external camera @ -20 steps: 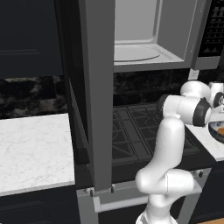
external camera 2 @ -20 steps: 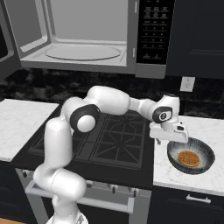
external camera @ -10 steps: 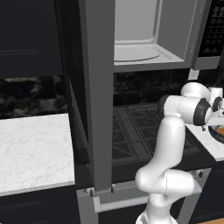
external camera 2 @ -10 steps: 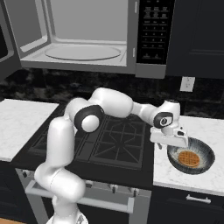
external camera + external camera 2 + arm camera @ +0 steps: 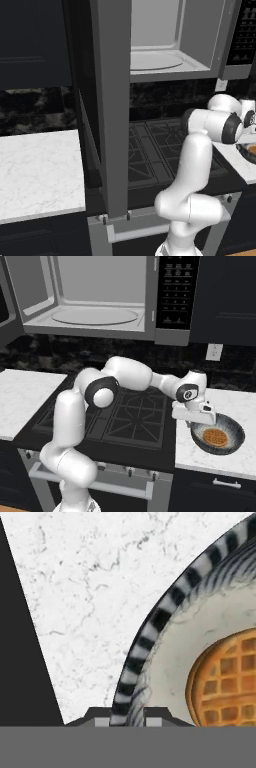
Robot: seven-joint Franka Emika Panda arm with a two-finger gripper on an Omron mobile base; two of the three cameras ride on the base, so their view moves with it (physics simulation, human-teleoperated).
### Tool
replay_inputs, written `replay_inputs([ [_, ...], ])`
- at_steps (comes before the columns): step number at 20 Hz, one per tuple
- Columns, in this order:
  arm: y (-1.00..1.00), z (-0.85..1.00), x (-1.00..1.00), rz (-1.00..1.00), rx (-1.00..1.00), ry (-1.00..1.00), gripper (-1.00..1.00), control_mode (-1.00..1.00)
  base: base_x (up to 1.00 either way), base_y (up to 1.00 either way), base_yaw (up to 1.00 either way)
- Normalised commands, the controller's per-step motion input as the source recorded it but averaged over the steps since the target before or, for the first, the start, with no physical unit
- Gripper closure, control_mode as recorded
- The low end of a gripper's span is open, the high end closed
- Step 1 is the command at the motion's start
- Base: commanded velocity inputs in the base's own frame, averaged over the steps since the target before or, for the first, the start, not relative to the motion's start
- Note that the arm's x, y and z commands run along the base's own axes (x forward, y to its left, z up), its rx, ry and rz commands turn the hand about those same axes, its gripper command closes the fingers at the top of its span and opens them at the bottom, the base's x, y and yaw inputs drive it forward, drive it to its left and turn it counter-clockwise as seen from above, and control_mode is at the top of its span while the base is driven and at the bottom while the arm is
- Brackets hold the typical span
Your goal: Open the microwave, place the bowl with waffle inside the microwave, then close the microwave door and turn it on.
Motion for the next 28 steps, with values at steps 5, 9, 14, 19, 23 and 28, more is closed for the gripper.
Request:
replay_inputs([
  [5,0.08,0.69,-0.57,0.15,0.00,-0.03,1.00,-1.00,0.00,0.00,0.00],
  [9,0.34,1.00,-0.56,0.27,0.00,-0.14,1.00,-1.00,0.00,0.00,0.00],
  [14,0.68,1.00,-0.43,0.33,-0.02,-0.20,1.00,-1.00,0.00,0.00,0.00],
  [19,0.75,0.93,-0.54,0.38,-0.11,-0.15,1.00,-1.00,0.00,0.00,0.00],
  [23,0.00,0.01,-0.06,0.10,-0.04,0.00,1.00,-1.00,0.00,0.00,0.00],
  [28,0.06,0.09,-0.08,0.06,0.00,-0.04,1.00,-1.00,0.00,0.00,0.00],
])
